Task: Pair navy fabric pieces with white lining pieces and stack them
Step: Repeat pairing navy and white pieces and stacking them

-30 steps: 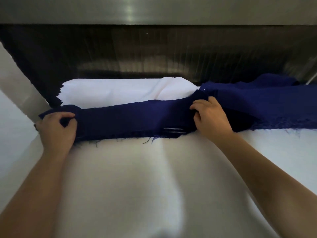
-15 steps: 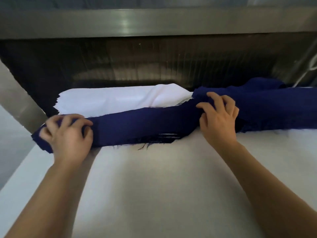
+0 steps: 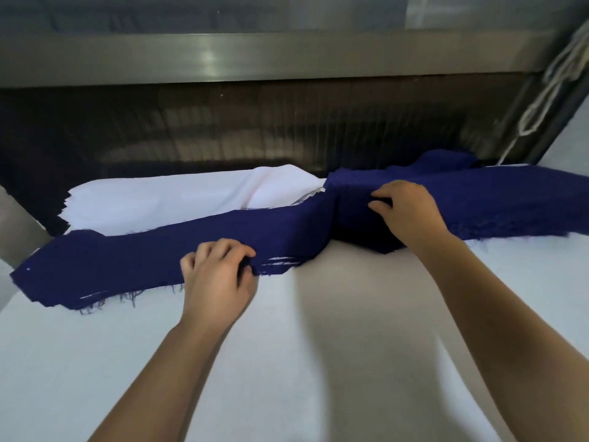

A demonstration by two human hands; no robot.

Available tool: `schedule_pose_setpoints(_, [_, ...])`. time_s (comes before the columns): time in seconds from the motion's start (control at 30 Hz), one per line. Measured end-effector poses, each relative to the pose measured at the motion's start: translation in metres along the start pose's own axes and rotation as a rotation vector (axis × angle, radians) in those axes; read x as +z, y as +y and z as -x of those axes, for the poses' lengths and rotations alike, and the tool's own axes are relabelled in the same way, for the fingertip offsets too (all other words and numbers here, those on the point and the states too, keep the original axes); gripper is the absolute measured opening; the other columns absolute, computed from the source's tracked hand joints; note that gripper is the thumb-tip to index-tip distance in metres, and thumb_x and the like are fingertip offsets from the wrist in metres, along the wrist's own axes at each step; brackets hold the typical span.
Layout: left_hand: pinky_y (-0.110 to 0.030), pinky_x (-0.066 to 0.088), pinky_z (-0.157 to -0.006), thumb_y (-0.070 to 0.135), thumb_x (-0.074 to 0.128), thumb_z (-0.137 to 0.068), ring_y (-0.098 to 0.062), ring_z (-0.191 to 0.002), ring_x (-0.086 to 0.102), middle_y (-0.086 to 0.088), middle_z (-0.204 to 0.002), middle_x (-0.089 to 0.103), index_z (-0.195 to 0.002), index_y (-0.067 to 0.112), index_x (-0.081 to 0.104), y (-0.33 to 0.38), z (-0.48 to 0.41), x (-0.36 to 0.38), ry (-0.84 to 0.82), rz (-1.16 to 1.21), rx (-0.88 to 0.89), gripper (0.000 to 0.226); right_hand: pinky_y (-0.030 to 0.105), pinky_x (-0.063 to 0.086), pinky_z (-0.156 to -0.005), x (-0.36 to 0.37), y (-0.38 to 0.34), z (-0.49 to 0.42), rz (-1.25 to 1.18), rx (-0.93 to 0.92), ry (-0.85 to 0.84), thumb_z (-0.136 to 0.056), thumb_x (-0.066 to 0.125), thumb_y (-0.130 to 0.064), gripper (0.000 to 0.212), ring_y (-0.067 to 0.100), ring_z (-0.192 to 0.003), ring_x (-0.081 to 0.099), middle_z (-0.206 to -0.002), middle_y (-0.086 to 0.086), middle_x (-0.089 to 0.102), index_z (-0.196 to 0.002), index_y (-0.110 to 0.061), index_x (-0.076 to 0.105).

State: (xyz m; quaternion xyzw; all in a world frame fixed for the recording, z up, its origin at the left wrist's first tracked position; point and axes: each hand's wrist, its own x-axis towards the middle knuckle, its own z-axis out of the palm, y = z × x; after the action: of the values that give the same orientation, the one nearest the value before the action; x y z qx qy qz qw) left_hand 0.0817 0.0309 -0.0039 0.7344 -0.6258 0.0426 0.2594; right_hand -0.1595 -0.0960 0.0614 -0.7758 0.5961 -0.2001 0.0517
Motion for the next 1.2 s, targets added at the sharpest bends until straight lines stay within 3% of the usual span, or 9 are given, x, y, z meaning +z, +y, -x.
schedule_pose_setpoints(0.13, [-0.037,0.024,-0.093,0.007,0.067,-0.081,-0.029,-0.111,0.051,0.0,-0.115,0.062,-0.112,0.013,0.067,0.002,0.01,0.003,-0.04,-0.041,0.02,0.032,0.035,0.035,-0.101,-0.005,0.007,-0.002,-0.012,-0.005,-0.075,-0.094,0.046,-0.003,0.041,0.028,-0.123,0.044,-0.137,0.01,0.049,-0.134,-0.013,0.049])
schedule_pose_setpoints(0.27, [-0.039,0.024,-0.095,0.007,0.068,-0.08,-0.029,-0.113,0.051,-0.001,-0.117,0.062,-0.115,0.013,0.066,0.005,0.011,0.004,-0.058,-0.055,0.0,0.036,0.034,0.029,-0.108,-0.012,0.015,-0.001,-0.066,-0.021,-0.123,-0.084,0.047,0.013,0.063,0.026,-0.132,0.035,-0.146,0.008,0.036,-0.141,-0.015,0.039])
schedule_pose_setpoints(0.37, [-0.037,0.022,-0.096,0.009,0.067,-0.081,-0.027,-0.114,0.05,0.001,-0.118,0.061,-0.116,0.015,0.066,0.005,0.012,0.002,-0.056,-0.062,-0.01,0.035,0.034,0.03,-0.108,-0.01,0.017,-0.002,-0.014,-0.015,-0.115,-0.084,0.049,0.012,0.065,0.027,-0.133,0.032,-0.147,0.007,0.031,-0.142,-0.016,0.037])
schedule_pose_setpoints(0.57, [-0.036,0.023,-0.097,0.007,0.069,-0.079,-0.028,-0.11,0.054,-0.001,-0.115,0.063,-0.114,0.013,0.067,0.006,0.014,0.002,-0.043,-0.069,0.008,0.036,0.042,0.041,-0.09,-0.001,0.023,0.006,0.047,0.038,0.153,-0.096,0.044,-0.012,0.035,0.033,-0.113,0.047,-0.124,0.014,0.054,-0.131,-0.012,0.05])
schedule_pose_setpoints(0.7, [-0.035,0.023,-0.097,0.009,0.067,-0.081,-0.028,-0.11,0.055,-0.002,-0.116,0.064,-0.114,0.012,0.067,0.004,0.014,0.002,-0.022,-0.054,0.031,0.033,0.037,0.038,-0.084,0.005,0.02,0.012,0.047,-0.064,0.288,-0.096,0.044,-0.01,0.029,0.032,-0.105,0.049,-0.117,0.014,0.06,-0.121,-0.007,0.058])
schedule_pose_setpoints(0.87, [-0.032,0.02,-0.098,0.041,0.041,-0.081,-0.027,-0.109,0.055,0.0,-0.111,0.065,-0.12,0.013,0.063,0.005,0.014,-0.002,0.007,0.006,0.031,0.053,0.042,0.049,-0.066,0.012,-0.01,0.036,0.013,-0.307,0.397,-0.08,0.062,-0.003,0.018,0.038,-0.077,0.06,-0.088,0.018,0.068,-0.095,0.0,0.07])
schedule_pose_setpoints(0.93, [-0.03,0.02,-0.096,0.053,0.039,-0.078,-0.022,-0.106,0.051,0.005,-0.105,0.063,-0.129,0.015,0.056,0.007,0.013,-0.005,0.033,0.067,0.039,0.066,0.037,0.052,-0.054,0.021,-0.027,0.053,-0.015,-0.436,0.418,-0.068,0.065,-0.003,0.015,0.033,-0.061,0.06,-0.074,0.015,0.066,-0.082,-0.002,0.072])
schedule_pose_setpoints(1.03, [-0.025,0.018,-0.092,0.056,0.048,-0.076,-0.013,-0.095,0.045,0.012,-0.095,0.057,-0.139,0.016,0.045,0.009,0.013,-0.008,0.104,0.176,0.076,0.074,0.031,0.049,-0.048,0.037,-0.049,0.074,-0.072,-0.522,0.353,-0.066,0.068,-0.003,0.012,0.028,-0.055,0.058,-0.069,0.009,0.065,-0.077,-0.006,0.072])
schedule_pose_setpoints(1.2, [-0.027,0.02,-0.083,0.044,0.054,-0.081,-0.017,-0.095,0.037,0.0,-0.098,0.058,-0.127,0.025,0.057,0.009,0.017,-0.009,0.19,0.168,0.22,0.05,0.027,0.047,-0.045,0.048,-0.061,0.087,-0.139,-0.58,0.324,-0.076,0.054,-0.008,0.018,0.025,-0.053,0.057,-0.069,0.005,0.064,-0.077,-0.008,0.072])
